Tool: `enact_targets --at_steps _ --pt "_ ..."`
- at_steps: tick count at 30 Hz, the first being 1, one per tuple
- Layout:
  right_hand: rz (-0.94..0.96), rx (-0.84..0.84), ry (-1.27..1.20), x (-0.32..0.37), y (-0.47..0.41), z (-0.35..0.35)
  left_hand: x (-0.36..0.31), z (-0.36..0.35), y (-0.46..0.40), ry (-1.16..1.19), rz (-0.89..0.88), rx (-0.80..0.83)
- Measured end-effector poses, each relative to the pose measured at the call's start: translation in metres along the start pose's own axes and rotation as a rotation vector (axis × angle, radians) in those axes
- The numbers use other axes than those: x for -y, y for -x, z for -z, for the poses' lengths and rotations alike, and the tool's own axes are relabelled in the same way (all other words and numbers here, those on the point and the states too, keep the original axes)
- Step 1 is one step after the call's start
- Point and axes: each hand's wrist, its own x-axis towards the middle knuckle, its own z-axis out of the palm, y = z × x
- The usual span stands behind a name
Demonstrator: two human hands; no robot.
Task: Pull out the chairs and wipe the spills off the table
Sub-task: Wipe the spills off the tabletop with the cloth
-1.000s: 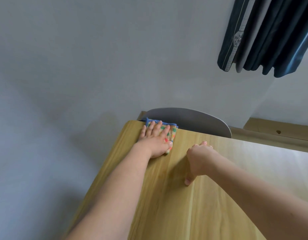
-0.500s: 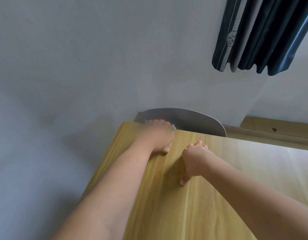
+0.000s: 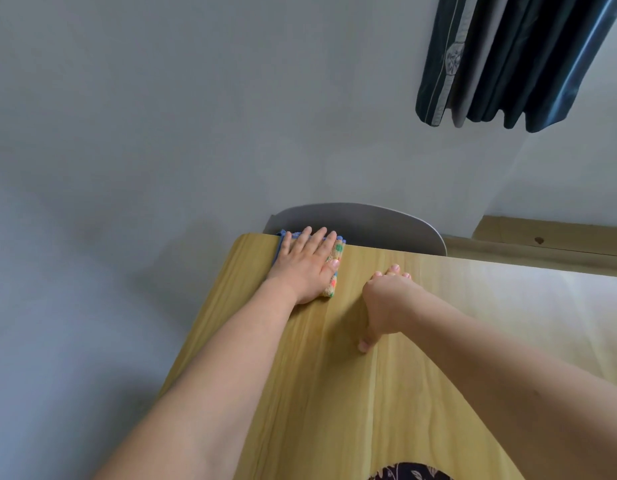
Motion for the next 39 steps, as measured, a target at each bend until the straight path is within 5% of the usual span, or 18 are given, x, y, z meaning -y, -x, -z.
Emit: enact_targets --at_steps 20,30,36,39 --pt "-0.051 0.048 0.055 0.011 -0.007 0.002 -0.005 -0.030 0.160 -0.048 0.002 0.054" --pt "-0.060 0.046 0.044 0.010 0.001 0.003 -0.003 -0.035 0.159 -0.029 0.026 0.017" --pt "0.026 -0.112 -0.139 -0.006 0.042 -0.028 -0.003 -0.034 0.158 -0.038 0.043 0.015" --pt "0.031 -0.025 -0.199 0.003 0.072 -0.052 -0.003 -0.030 0.158 -0.035 0.034 0.009"
